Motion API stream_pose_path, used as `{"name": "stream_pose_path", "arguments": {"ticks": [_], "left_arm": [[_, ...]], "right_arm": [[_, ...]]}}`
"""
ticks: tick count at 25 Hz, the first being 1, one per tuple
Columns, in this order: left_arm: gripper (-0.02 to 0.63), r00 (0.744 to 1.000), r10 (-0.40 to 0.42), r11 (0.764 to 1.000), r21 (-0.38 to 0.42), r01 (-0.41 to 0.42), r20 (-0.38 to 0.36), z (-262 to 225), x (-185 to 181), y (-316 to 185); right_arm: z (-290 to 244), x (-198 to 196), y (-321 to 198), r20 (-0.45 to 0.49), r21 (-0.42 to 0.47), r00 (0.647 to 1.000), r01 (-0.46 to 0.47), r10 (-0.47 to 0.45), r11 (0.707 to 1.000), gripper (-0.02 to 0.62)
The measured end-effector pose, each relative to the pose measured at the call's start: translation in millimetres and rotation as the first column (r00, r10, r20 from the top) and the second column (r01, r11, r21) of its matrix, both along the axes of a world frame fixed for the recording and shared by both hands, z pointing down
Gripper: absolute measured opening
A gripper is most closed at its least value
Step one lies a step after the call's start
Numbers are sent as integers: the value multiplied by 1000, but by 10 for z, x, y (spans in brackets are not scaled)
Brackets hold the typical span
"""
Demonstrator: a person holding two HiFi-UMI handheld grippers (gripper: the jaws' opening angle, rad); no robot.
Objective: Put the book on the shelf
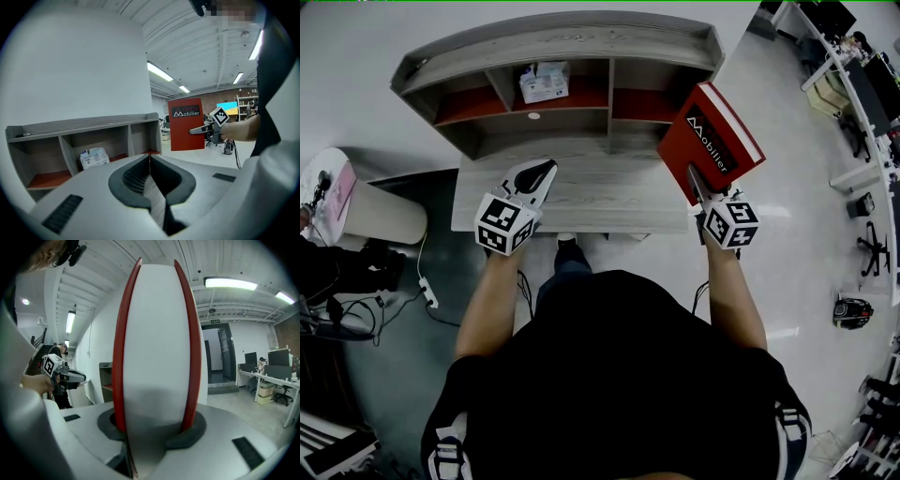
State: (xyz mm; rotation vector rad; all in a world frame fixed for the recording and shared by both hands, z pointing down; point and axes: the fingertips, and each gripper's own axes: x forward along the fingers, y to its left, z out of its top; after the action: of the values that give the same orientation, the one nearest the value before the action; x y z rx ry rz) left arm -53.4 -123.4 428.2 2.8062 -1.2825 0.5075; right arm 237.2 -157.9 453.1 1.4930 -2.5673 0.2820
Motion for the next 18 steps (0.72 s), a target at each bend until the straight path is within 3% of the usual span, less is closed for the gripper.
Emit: {"name": "stream_pose_path", "arguments": {"ticks": [18], "left_arm": [[21,999,43,999,10,-43,-8,-5,-68,-223]], "right_arm": [[41,-49,-71,-10,-1,999,-49,49,999,175]]}}
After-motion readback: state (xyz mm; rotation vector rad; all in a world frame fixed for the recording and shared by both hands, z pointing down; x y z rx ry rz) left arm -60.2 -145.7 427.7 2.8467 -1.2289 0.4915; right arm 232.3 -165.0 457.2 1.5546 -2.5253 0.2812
